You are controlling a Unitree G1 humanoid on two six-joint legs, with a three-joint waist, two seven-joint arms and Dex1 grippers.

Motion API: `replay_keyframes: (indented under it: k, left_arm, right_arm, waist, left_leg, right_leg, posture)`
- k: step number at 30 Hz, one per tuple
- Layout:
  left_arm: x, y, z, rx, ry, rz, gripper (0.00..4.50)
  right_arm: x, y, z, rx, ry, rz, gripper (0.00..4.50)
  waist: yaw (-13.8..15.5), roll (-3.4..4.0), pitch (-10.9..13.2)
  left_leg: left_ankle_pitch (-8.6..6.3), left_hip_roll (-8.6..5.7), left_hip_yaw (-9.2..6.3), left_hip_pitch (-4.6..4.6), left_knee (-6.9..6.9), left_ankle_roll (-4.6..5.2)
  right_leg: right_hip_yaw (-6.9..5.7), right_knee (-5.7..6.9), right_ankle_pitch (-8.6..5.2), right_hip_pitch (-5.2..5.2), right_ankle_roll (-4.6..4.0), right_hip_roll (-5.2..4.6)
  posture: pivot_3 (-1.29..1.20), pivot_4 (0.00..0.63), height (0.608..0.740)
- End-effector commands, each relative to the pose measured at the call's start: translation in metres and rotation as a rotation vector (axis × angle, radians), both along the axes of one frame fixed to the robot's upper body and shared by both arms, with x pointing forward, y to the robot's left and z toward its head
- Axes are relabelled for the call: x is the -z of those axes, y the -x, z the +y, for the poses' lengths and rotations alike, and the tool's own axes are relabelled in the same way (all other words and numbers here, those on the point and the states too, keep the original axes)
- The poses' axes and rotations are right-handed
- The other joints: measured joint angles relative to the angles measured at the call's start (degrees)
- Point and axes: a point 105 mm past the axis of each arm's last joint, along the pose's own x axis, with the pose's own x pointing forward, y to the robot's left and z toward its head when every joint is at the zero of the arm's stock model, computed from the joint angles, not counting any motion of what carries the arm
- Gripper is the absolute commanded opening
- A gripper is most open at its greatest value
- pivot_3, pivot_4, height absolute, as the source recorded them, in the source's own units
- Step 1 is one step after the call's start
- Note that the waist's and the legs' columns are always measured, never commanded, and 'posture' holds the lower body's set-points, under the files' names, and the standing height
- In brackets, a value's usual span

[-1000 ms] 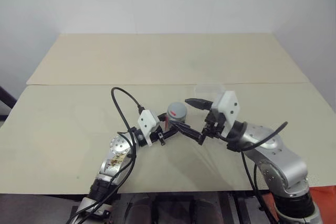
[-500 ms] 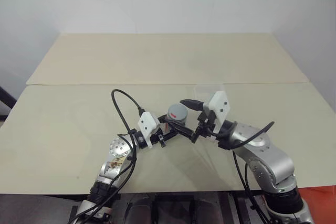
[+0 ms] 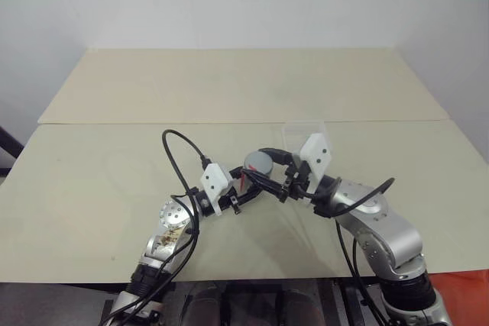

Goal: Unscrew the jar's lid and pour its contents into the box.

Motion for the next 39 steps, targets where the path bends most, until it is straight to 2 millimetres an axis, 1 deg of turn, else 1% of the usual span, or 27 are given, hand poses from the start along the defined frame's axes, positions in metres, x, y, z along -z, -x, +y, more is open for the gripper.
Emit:
replay_keyframes:
  k: [1, 4, 7, 11, 15, 24, 26, 29, 32, 33, 35, 39]
  left_arm:
    - [-0.01, 0.003, -0.003, 0.012, 0.019, -0.044, 1.97]
    - [-0.01, 0.003, -0.003, 0.012, 0.018, -0.043, 1.97]
    - [-0.008, 0.003, -0.003, 0.012, 0.011, -0.045, 1.97]
    - [-0.007, 0.003, -0.002, 0.009, 0.003, -0.048, 1.97]
    - [-0.007, 0.004, -0.003, 0.013, -0.003, -0.054, 1.97]
    - [-0.008, 0.004, -0.003, 0.015, -0.001, -0.06, 1.97]
    - [-0.008, 0.004, -0.003, 0.012, 0.001, -0.061, 1.97]
    - [-0.011, 0.002, 0.0, -0.001, 0.011, -0.061, 1.97]
    - [-0.013, 0.0, 0.001, -0.016, 0.016, -0.064, 1.97]
    - [-0.013, 0.0, 0.002, -0.017, 0.016, -0.065, 1.97]
    - [-0.013, -0.003, 0.003, -0.026, 0.013, -0.064, 1.97]
    - [-0.016, -0.007, 0.003, -0.033, 0.01, -0.065, 1.97]
  right_arm:
    - [-0.009, 0.002, 0.001, -0.006, -0.003, -0.06, 2.76]
    - [-0.009, 0.002, 0.002, -0.01, 0.001, -0.062, 2.76]
    - [-0.013, 0.003, 0.002, -0.013, -0.013, -0.069, 2.76]
    - [-0.027, 0.013, 0.003, -0.087, -0.091, -0.066, 2.76]
    - [-0.03, 0.015, 0.003, -0.111, -0.132, -0.044, 2.76]
    - [-0.032, 0.017, 0.001, -0.126, -0.152, -0.031, 2.76]
    - [-0.037, 0.01, -0.008, -0.059, -0.156, -0.061, 2.76]
    - [-0.041, 0.001, -0.034, 0.065, -0.113, -0.095, 2.76]
    - [-0.029, -0.001, -0.062, 0.173, 0.024, -0.086, 2.76]
    - [-0.026, -0.001, -0.067, 0.188, 0.055, -0.081, 2.76]
    - [-0.008, -0.002, -0.082, 0.253, 0.123, -0.005, 2.76]
    - [0.036, -0.002, -0.108, 0.408, 0.269, 0.181, 2.76]
  waist:
    - [0.0, 0.0, 0.0]
    - [0.0, 0.0, 0.0]
    - [0.0, 0.0, 0.0]
    - [0.0, 0.0, 0.0]
    - [0.0, 0.0, 0.0]
    - [0.0, 0.0, 0.0]
    - [0.0, 0.0, 0.0]
    - [0.1, 0.0, 0.0]
    - [0.3, 0.0, 0.0]
    - [0.2, 0.0, 0.0]
    - [0.1, 0.0, 0.0]
    - [0.0, 0.0, 0.0]
  left_leg:
    - [0.0, 0.0, 0.0, 0.0, 0.0, 0.0]
    - [0.0, 0.0, 0.0, 0.0, 0.0, 0.0]
    - [0.0, 0.0, 0.0, 0.0, 0.0, 0.0]
    - [0.0, 0.0, 0.0, 0.0, 0.0, 0.0]
    - [0.0, 0.01, 0.0, 0.0, 0.0, 0.0]
    - [0.0, 0.01, 0.0, 0.0, 0.0, 0.01]
    - [-0.01, 0.01, -0.01, 0.0, 0.0, 0.01]
    - [0.0, 0.01, -0.01, -0.02, 0.0, 0.01]
    - [-0.02, 0.0, -0.02, -0.06, 0.0, 0.03]
    - [-0.02, 0.0, -0.02, -0.08, -0.01, 0.03]
    - [-0.02, 0.01, -0.01, -0.09, -0.04, 0.03]
    - [-0.02, 0.01, 0.01, -0.07, -0.02, 0.03]
  right_leg:
    - [0.0, 0.0, 0.0, 0.0, 0.0, 0.0]
    - [0.0, 0.0, 0.0, 0.0, 0.0, 0.0]
    - [0.0, 0.0, 0.0, 0.0, 0.0, 0.0]
    - [0.0, 0.0, 0.0, 0.0, 0.0, 0.0]
    - [0.0, 0.0, 0.0, 0.0, 0.0, 0.0]
    - [0.0, 0.0, 0.0, 0.0, 0.0, 0.0]
    - [0.0, 0.0, 0.0, 0.0, 0.0, 0.0]
    - [0.0, 0.0, 0.0, 0.0, 0.0, 0.0]
    - [-0.03, 0.0, 0.01, 0.0, 0.01, -0.01]
    - [-0.03, 0.0, 0.01, 0.0, 0.01, -0.01]
    - [-0.03, -0.01, 0.01, -0.02, 0.01, -0.01]
    - [0.0, -0.05, 0.01, -0.02, 0.01, -0.01]
  posture:
    - [0.0, 0.15, 0.74]
    - [0.0, 0.15, 0.74]
    - [0.0, 0.15, 0.74]
    - [0.0, 0.15, 0.74]
    - [0.0, 0.15, 0.74]
    - [0.0, 0.15, 0.74]
    - [0.0, 0.15, 0.74]
    - [0.0, 0.15, 0.74]
    - [0.0, 0.15, 0.74]
    - [0.0, 0.15, 0.74]
    - [0.0, 0.15, 0.74]
    - [0.0, 0.15, 0.74]
